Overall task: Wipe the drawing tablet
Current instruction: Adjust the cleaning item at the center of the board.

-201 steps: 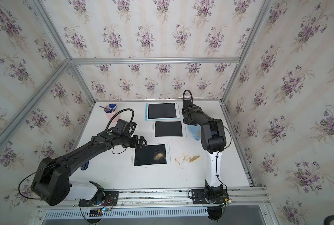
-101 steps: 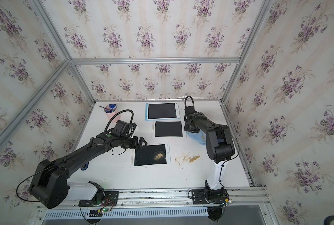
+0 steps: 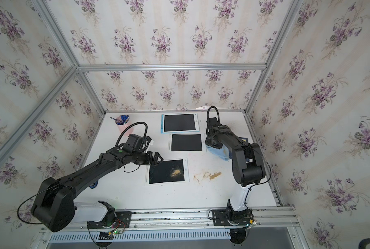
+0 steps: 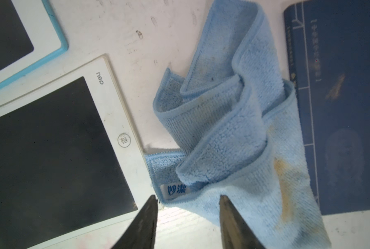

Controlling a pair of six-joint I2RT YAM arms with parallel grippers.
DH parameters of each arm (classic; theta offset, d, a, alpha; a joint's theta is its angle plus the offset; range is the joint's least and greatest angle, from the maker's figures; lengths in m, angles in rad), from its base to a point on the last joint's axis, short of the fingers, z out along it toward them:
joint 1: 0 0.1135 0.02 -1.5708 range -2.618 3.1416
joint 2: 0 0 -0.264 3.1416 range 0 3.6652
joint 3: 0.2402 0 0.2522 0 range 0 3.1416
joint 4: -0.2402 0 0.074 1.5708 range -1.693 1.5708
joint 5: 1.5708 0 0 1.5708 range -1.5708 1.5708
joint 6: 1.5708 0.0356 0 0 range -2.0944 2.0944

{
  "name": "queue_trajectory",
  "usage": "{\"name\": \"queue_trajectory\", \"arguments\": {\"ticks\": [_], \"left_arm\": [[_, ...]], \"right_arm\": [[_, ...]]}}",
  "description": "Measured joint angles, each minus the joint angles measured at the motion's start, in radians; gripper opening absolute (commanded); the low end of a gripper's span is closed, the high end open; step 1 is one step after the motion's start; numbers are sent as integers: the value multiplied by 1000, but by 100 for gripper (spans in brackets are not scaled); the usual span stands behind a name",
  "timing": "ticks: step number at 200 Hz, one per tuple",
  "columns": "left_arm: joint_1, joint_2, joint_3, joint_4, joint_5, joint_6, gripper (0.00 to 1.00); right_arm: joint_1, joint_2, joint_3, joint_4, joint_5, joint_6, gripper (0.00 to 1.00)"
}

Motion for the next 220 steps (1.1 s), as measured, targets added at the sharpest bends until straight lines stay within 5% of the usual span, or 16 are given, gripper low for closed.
{"name": "queue_trajectory", "arguments": {"ticks": [128, 137, 158, 220], "left_arm": [[2, -75, -76, 7, 0, 2, 100], [2, -77, -76, 7, 0, 2, 100], [2, -75, -76, 8, 1, 2, 100], [2, -49, -56, 15, 26, 2, 100]], "right_arm": [[-16, 121, 48, -47, 0, 159, 40], [-20, 118, 53, -45, 0, 164, 33], [-21, 107, 69, -46, -1, 164, 0], [-101, -86, 116, -51, -15, 164, 0]]}}
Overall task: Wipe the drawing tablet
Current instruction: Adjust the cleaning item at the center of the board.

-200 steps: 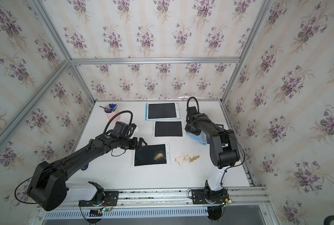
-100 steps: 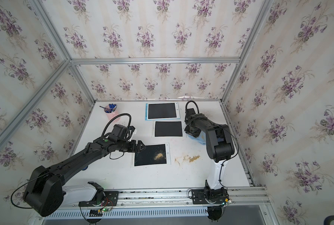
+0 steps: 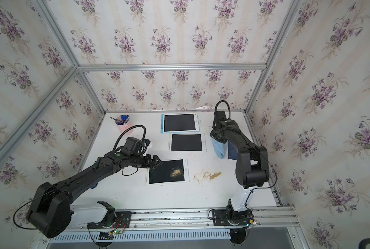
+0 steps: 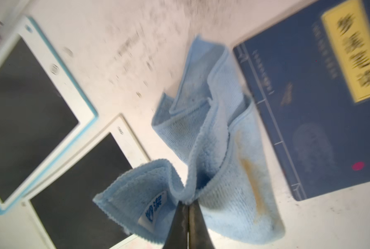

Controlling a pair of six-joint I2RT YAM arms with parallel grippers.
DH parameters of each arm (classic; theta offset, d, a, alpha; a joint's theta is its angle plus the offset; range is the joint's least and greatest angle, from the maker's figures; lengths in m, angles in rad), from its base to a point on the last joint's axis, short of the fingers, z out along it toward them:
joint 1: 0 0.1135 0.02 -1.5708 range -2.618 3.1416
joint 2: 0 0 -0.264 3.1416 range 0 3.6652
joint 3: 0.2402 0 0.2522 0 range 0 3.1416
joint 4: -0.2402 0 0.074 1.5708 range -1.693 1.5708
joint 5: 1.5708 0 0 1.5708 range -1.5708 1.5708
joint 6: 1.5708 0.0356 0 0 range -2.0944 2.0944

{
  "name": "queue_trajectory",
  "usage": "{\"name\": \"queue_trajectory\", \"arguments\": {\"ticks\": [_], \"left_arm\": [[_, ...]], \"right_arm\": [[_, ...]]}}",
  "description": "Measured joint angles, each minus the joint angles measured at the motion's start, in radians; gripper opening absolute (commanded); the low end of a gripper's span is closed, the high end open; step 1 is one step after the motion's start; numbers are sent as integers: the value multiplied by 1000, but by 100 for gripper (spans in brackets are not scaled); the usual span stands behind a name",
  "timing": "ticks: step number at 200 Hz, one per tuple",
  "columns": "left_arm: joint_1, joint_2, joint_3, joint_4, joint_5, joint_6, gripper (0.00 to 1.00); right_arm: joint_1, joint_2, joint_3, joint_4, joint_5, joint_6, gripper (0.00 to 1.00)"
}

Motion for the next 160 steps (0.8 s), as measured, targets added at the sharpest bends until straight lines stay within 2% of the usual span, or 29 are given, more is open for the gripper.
{"name": "queue_trajectory", "arguments": {"ticks": [34, 69, 92, 160], "left_arm": [[0, 20, 35, 0, 15, 0, 100], [0, 26, 63, 0, 24, -1, 100], [0, 19, 63, -1, 26, -1, 100], [0, 14, 62, -1, 31, -5, 100]], "right_arm": [[-16, -101, 55, 35, 28, -19, 0], [-14, -147, 105, 89, 201, -57, 0], [-17, -166, 128, 132, 270, -101, 0], [-16, -143, 171, 209, 284, -170, 0]]}}
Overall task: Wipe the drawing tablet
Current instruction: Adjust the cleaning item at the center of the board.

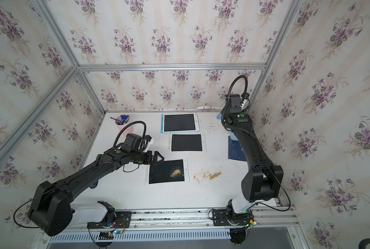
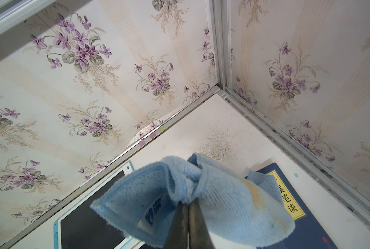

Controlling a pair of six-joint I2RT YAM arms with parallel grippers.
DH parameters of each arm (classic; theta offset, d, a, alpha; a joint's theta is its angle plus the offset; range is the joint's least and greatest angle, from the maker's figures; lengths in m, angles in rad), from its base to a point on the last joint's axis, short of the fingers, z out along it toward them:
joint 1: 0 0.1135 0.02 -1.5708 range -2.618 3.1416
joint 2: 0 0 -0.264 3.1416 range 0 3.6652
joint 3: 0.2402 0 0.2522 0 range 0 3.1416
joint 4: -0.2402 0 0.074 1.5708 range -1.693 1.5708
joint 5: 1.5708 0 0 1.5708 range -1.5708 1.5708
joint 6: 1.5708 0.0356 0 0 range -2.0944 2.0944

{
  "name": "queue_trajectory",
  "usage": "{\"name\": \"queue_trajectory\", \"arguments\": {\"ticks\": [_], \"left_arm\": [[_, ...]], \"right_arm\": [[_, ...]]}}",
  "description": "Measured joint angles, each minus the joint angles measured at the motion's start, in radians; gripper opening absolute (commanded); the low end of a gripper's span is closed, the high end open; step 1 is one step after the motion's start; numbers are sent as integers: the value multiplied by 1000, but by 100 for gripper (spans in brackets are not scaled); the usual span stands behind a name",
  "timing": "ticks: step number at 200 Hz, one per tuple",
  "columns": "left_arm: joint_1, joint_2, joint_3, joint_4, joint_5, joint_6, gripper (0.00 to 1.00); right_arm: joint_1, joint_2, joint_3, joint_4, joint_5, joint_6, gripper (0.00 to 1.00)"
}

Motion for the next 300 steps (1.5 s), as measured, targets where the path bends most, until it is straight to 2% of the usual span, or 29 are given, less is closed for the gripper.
{"name": "queue_trajectory", "arguments": {"ticks": [34, 55, 139, 175, 207, 239, 267, 300], "left_arm": [[0, 0, -10, 1, 6, -7, 100], [0, 0, -11, 2, 11, -8, 100], [0, 13, -11, 16, 25, -14, 100], [-1, 13, -18, 26, 30, -14, 100], [-1, 11, -32, 31, 36, -14, 100], [-1, 11, -48, 38, 37, -14, 100], [-1, 7, -62, 42, 40, -15, 100], [-1, 0, -73, 47, 45, -15, 100]], "right_arm": [[14, 10, 4, 8, -22, -10, 0], [27, 9, 3, -4, 8, -14, 0], [-8, -37, 15, -101, 339, -11, 0], [-9, -59, 0, -90, 391, -18, 0], [8, -44, -89, -60, 296, 4, 0], [44, 5, -275, 10, 41, 68, 0], [44, 26, -360, 72, -139, 109, 0], [40, 0, -374, 102, -175, 128, 0]]}}
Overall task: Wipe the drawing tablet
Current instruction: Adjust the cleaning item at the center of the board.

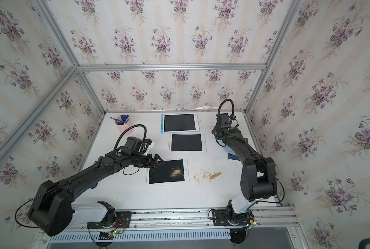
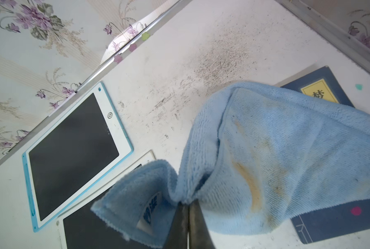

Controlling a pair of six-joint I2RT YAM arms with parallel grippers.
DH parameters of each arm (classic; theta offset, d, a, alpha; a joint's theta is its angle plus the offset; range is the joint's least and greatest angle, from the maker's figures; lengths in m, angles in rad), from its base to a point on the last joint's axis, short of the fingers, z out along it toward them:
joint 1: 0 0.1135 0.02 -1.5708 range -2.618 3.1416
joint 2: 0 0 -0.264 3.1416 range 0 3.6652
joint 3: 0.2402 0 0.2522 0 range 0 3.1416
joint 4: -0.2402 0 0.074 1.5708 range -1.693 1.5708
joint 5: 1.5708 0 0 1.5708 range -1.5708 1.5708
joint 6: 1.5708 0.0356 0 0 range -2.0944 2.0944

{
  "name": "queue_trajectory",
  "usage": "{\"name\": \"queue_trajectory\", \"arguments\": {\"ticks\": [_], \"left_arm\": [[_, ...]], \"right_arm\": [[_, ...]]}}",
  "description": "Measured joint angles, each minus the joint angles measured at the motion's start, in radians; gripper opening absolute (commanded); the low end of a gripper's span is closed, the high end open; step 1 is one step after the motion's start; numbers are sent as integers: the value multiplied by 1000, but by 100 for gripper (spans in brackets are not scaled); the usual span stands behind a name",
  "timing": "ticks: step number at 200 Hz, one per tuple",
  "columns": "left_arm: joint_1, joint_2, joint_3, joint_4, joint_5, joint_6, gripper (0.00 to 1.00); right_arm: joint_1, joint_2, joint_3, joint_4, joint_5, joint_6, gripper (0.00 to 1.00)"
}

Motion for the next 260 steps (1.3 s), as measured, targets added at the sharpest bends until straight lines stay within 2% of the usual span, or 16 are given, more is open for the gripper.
{"name": "queue_trajectory", "arguments": {"ticks": [28, 60, 66, 77, 87, 95, 102, 107, 135, 155, 187, 207, 237, 260], "left_arm": [[0, 11, 0, 17, 13, 0, 100], [0, 23, 2, 30, 28, 1, 100], [0, 24, 2, 31, 29, 1, 100], [0, 24, 2, 31, 30, 2, 100], [0, 24, 2, 31, 30, 2, 100], [0, 24, 3, 31, 31, 2, 100], [0, 24, 4, 32, 32, 2, 100], [0, 24, 5, 31, 32, 2, 100], [-1, 24, 5, 31, 34, 2, 100], [-1, 23, 6, 31, 34, 2, 100], [-4, 24, 7, 32, 35, 2, 100], [-4, 30, 7, 32, 36, 1, 100], [-4, 34, 7, 32, 42, 2, 100], [-4, 27, 2, 33, 44, 9, 100]], "right_arm": [[-58, -74, -52, -6, 44, 26, 0], [-211, -144, -177, -36, 63, 77, 0], [-244, -151, -201, -38, 61, 87, 3], [-293, -161, -241, -40, 56, 99, 15], [-325, -165, -268, -39, 36, 101, 50], [-344, -164, -280, -36, 29, 100, 70], [-354, -163, -283, -38, 30, 96, 79], [-357, -163, -280, -38, 34, 95, 82], [-359, -167, -237, -35, 64, 71, 86], [-346, -206, -232, -29, 96, 56, 84], [-203, -230, -220, -9, 144, -5, 78], [-151, -144, -169, -4, 126, -30, 77], [-170, 53, -59, -50, 88, -32, 78], [-201, 130, -42, -86, 69, -22, 78]]}}
